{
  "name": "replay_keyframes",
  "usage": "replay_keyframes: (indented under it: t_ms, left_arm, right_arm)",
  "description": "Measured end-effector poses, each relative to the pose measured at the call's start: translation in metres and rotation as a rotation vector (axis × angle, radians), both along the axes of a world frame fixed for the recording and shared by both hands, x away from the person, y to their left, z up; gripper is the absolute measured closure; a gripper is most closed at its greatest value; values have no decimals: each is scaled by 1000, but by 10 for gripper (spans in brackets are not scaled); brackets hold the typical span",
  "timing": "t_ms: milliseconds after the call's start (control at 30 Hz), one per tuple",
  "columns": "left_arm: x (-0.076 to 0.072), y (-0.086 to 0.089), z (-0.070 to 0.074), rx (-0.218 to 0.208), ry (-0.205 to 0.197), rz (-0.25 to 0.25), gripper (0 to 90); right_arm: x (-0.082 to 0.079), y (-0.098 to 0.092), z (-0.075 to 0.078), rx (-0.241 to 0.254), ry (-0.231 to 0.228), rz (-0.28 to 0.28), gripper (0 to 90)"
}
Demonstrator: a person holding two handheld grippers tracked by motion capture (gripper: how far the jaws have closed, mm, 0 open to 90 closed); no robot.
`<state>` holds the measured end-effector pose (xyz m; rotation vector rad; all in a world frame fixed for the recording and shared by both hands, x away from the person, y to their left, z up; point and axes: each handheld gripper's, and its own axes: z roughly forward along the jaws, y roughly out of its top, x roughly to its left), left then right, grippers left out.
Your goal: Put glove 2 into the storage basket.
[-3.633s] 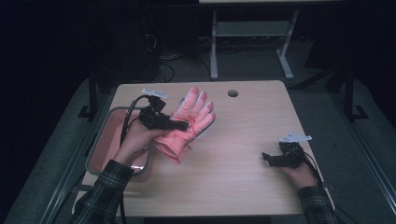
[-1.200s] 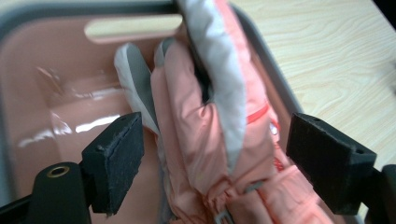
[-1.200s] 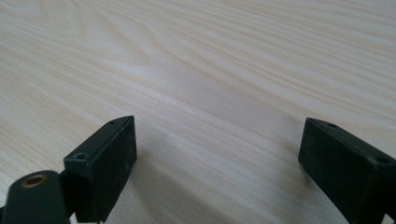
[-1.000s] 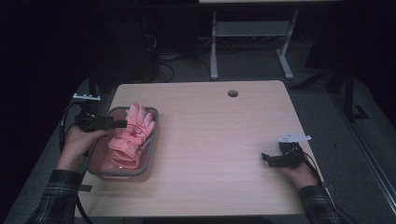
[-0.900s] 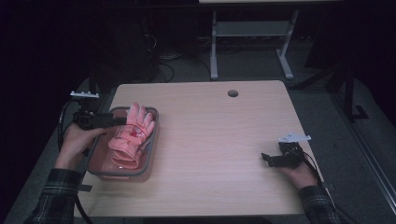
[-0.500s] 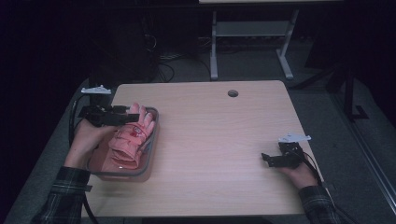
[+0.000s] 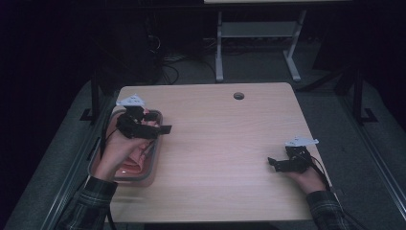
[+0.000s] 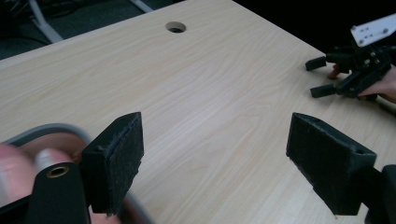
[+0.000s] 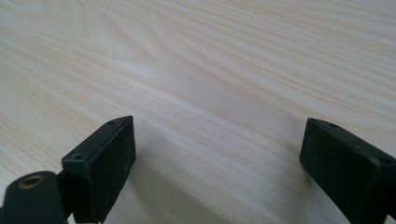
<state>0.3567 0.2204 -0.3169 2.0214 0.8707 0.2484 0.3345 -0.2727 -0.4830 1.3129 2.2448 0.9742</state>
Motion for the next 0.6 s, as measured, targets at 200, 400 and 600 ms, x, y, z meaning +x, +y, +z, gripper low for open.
replay_keyframes:
  t_ms: [200, 400, 600]
  left_arm:
    - [-8, -29, -15, 12, -3, -61, 188]
    - [-16, -53, -33, 28, -13, -99, 188]
    - [-23, -71, -50, 54, -28, -117, 188]
  right_arm:
    - [0, 0, 0, 0, 0, 0, 103]
    - [0, 0, 0, 1, 2, -1, 103]
    - [0, 0, 0, 0, 0, 0, 103]
